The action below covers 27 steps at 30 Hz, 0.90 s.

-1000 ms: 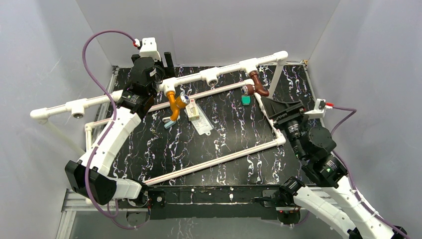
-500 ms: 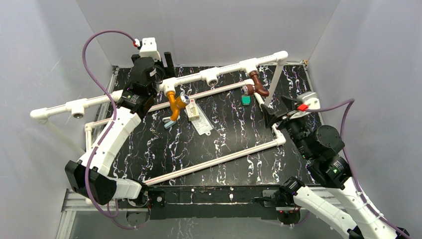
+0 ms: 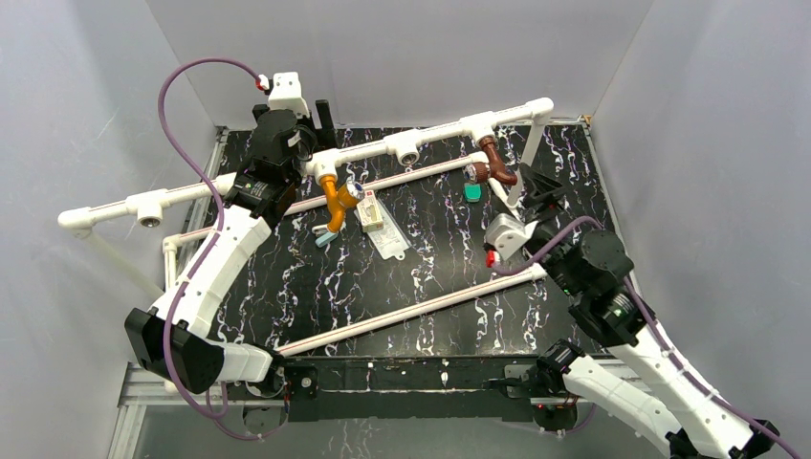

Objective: Install the water faucets

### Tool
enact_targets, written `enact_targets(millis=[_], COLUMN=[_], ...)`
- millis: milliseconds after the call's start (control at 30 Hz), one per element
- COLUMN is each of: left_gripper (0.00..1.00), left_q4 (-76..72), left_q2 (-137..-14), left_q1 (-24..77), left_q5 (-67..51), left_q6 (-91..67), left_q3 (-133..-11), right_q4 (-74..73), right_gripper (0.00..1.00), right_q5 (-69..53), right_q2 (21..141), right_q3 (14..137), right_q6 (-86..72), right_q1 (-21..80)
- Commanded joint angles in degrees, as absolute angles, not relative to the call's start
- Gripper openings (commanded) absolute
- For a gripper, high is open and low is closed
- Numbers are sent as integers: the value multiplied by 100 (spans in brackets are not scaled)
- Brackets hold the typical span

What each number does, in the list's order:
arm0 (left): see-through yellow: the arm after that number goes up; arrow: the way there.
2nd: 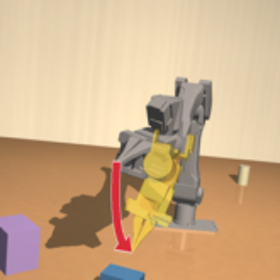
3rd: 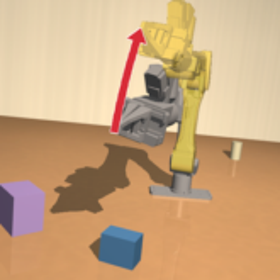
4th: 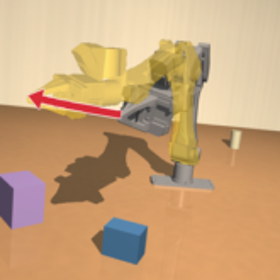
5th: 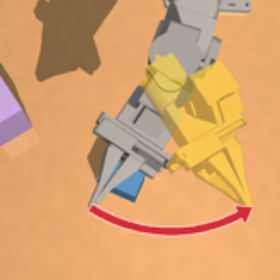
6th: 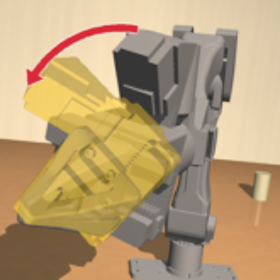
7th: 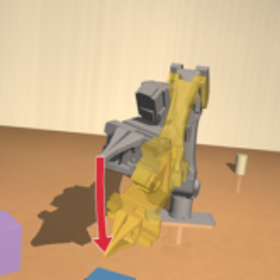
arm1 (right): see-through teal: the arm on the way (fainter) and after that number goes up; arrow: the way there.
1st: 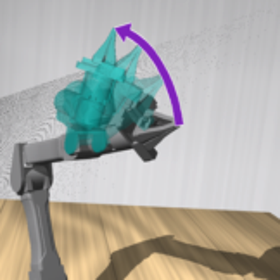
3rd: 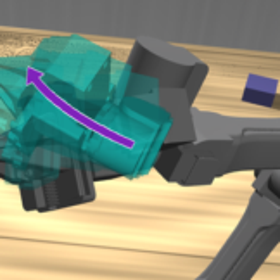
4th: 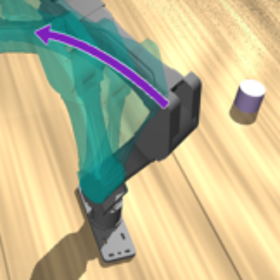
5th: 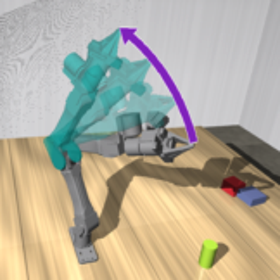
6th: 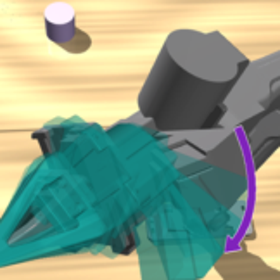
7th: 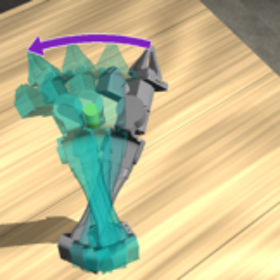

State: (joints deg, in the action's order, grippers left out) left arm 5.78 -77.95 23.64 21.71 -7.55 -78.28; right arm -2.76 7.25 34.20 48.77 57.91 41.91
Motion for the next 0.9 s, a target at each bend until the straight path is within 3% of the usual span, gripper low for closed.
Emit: enact_targets(millis=[0,233,467,767,867], left_gripper=[80,80,80,80,80], left_q4=[2268,2268,2268,2268,2268], left_q2=[-8681,-8676,-8666,-8648,-8655], left_q1=[2514,2514,2514,2515,2518], left_q5=[1855,1846,1830,1811,1811], left_q6=[-765,-765,-767,-773,-780], left_q3=[-7146,-7146,-7149,-7159,-7146], right_q4=[808,1374,2062,2312,2348], right_gripper=[83,83,76,58,47], right_q5=[574,622,874,1122,1203], right_q2=[3728,4340,4675,4830,4821], right_q3=[4705,4675,4608,4484,4460], right_q6=[7331,8028,7963,7483,7189], right_q1=[4218,4214,4219,4218,4217])
